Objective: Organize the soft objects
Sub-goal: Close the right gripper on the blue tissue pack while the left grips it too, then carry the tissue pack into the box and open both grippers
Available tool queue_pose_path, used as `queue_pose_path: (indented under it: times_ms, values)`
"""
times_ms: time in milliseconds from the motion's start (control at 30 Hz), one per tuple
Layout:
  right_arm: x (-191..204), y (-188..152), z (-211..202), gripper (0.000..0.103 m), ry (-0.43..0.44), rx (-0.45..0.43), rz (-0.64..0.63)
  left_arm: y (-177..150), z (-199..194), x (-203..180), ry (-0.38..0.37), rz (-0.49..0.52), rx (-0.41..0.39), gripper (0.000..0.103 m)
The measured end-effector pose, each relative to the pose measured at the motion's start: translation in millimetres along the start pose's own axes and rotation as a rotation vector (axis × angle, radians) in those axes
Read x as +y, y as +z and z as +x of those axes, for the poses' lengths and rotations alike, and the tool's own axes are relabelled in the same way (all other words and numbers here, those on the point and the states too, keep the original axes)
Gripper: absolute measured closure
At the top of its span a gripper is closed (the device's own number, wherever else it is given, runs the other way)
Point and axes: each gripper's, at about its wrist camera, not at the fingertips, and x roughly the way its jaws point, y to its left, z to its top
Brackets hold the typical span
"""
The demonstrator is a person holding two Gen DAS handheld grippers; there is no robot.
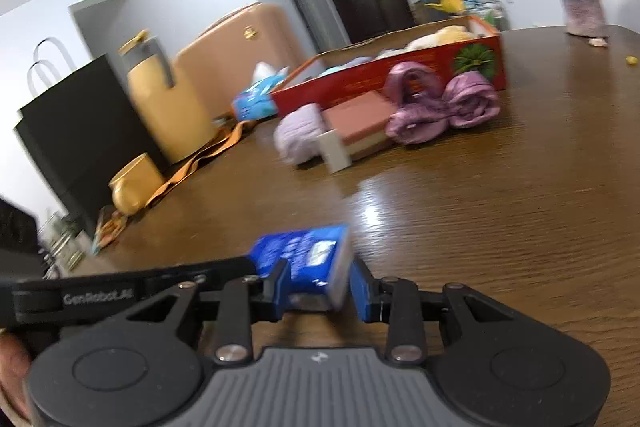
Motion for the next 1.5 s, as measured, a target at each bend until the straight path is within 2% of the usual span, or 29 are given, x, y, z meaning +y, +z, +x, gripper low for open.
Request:
queue_pose_path:
  times_ms: [133, 267, 367, 667, 933, 1100, 1233, 1367, 1500]
  values:
    - [-6.6, 7.7, 4.6, 0.07, 0.021, -0.021, 0.031, 4.3, 1.0, 1.8, 0.007, -0.01, -0.008, 0.069]
    - [-7.8, 8.5, 20.7, 0.071, 0.022, 0.007, 0.055, 5.2, 8.1, 3.5, 0.008, -0.019, 0.005, 0.069]
    - [-7.8, 5.1, 26.5, 0.073, 0.046, 0.01, 0.051, 2.3, 13.3, 6.6, -0.021, -0.037, 0.012, 0.077]
    - [-2.8, 2.2, 23.6, 0.075, 0.038, -0.003, 0.022, -0.7, 10.3, -0.9, 0.001, -0.003, -0.003, 0.078]
    - [-6.4, 14.3, 18.5, 0.079, 0.056, -0.041, 0.034, 17.1, 10.2, 1.3, -0.033, -0.004, -0.028, 0.079]
    - [-2.7, 59.0, 19.7, 0.081, 0.068, -0.11, -0.003, 61.6, 16.6, 5.3, -0.08, -0.027, -0.078, 0.079]
    - [-3.6, 118.5, 39.7, 0.081, 0.084, -0.158, -0.044, 118.6, 30.5, 0.7, -0.065, 0.043, -0.154, 0.079]
    - [-10.3, 185.3, 82.7, 0.08, 0.081, -0.177, -0.057, 184.7, 67.4, 2.5, -0.016, 0.11, -0.18, 0.079]
    - [-33.8, 242.2, 145.5, 0.08, 0.1, -0.102, 0.045, 231.7, 117.8, 24.5, 0.04, 0.082, -0.163, 0.079]
